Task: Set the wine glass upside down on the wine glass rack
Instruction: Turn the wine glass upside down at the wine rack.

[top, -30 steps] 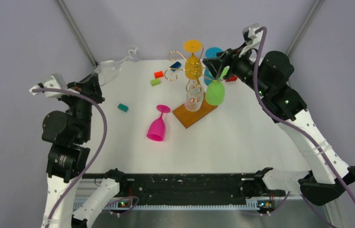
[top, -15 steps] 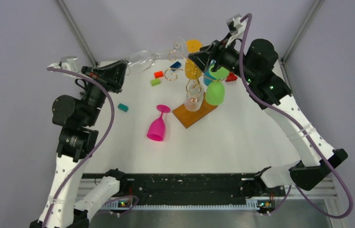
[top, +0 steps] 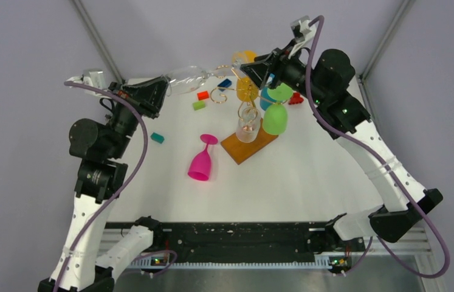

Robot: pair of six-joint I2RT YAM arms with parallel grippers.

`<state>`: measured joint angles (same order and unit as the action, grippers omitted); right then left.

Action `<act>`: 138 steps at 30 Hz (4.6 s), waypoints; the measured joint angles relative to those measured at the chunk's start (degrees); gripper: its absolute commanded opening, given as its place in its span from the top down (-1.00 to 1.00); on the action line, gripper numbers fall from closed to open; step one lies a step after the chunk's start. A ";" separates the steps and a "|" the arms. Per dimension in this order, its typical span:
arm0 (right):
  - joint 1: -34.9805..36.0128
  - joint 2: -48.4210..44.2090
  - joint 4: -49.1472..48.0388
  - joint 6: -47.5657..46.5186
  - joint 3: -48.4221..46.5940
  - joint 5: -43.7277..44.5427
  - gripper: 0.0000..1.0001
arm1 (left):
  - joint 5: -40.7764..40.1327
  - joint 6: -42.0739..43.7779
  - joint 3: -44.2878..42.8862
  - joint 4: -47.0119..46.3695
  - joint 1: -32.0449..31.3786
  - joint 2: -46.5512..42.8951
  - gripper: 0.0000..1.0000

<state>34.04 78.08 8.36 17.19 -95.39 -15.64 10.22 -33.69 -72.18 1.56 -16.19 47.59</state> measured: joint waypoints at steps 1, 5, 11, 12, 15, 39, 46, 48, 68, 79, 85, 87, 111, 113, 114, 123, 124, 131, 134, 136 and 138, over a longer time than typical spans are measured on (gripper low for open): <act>0.00 0.20 0.00 0.00 0.00 0.13 -0.12 | 0.09 -0.13 0.00 -0.22 0.00 -0.09 1.00; 0.00 1.31 -0.04 0.02 0.00 0.37 -0.04 | 0.79 -0.68 0.00 -1.09 0.00 -0.35 1.00; -0.04 2.64 -0.70 0.11 0.00 -1.22 0.41 | 0.85 -0.70 0.42 -1.60 0.02 -1.14 1.00; -0.04 2.75 -0.94 0.24 0.00 -1.81 0.49 | 0.81 -0.70 0.55 -1.60 0.02 -1.22 1.00; -0.04 2.95 -1.92 0.50 0.00 -3.17 0.66 | 0.61 -0.70 0.94 -1.66 0.02 -1.27 1.00; -0.22 -8.79 -20.28 -3.50 17.88 8.90 1.00 | 2.01 -1.25 5.55 -7.87 -0.04 -6.03 -0.02; -0.48 -14.03 -26.08 -17.38 22.62 12.04 1.00 | 2.91 1.90 5.55 -5.97 -0.04 -8.35 0.00; -0.59 -15.54 -27.26 -21.51 24.68 8.33 1.00 | 3.87 3.48 5.25 -4.42 -0.04 -8.31 -0.02; 5.07 -18.71 -30.73 -45.40 31.98 -23.67 1.00 | 32.79 1.99 2.45 0.20 -0.04 1.75 -0.47; 8.90 -14.60 -26.23 -51.15 28.41 -23.91 1.00 | 41.99 -1.57 4.15 -1.44 -0.92 4.44 -0.44; 9.97 -13.44 -25.59 -52.24 26.29 -24.24 1.00 | 44.63 -0.11 4.15 -0.87 -2.10 5.60 -0.42; 10.25 -12.96 -25.33 -52.37 25.59 -24.52 1.00 | 45.38 1.18 4.15 -0.11 -2.67 5.86 -0.39; 11.41 -11.58 -21.57 -56.65 24.35 -25.20 1.00 | 43.91 14.34 2.80 13.25 -6.47 8.31 1.00; 11.43 -11.58 -21.73 -56.96 24.41 -25.22 1.00 | 43.74 14.67 2.82 13.11 -6.49 8.26 1.00; 11.43 -11.58 -21.90 -57.09 24.46 -25.24 1.00 | 43.63 14.88 2.82 13.03 -6.54 8.17 1.00; 11.61 -11.58 -24.70 -56.70 25.92 -25.88 -0.03 | 39.34 18.38 5.11 12.13 -6.78 5.55 1.00; 11.61 -11.65 -24.72 -56.70 25.81 -25.92 -0.07 | 38.25 18.84 5.51 12.35 -6.78 5.14 1.00; 11.61 -14.23 -25.94 -57.48 26.88 -23.37 -0.09 | 32.48 21.92 5.99 12.07 -6.64 4.07 1.00; 11.61 -17.00 -30.12 -55.93 30.18 -19.61 -0.05 | 30.53 22.82 5.99 11.23 -6.38 4.02 1.00; 11.61 -18.47 -32.28 -53.07 32.02 -14.80 -0.02 | 28.74 23.37 6.01 10.08 -6.03 3.74 1.00; 11.67 -18.01 -31.52 -49.37 30.45 -7.50 -0.01 | 27.17 23.63 6.40 8.37 -5.40 3.06 1.00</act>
<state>45.71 60.07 -23.16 -32.18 -64.95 -23.14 37.39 -10.07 -65.78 9.93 -21.58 50.65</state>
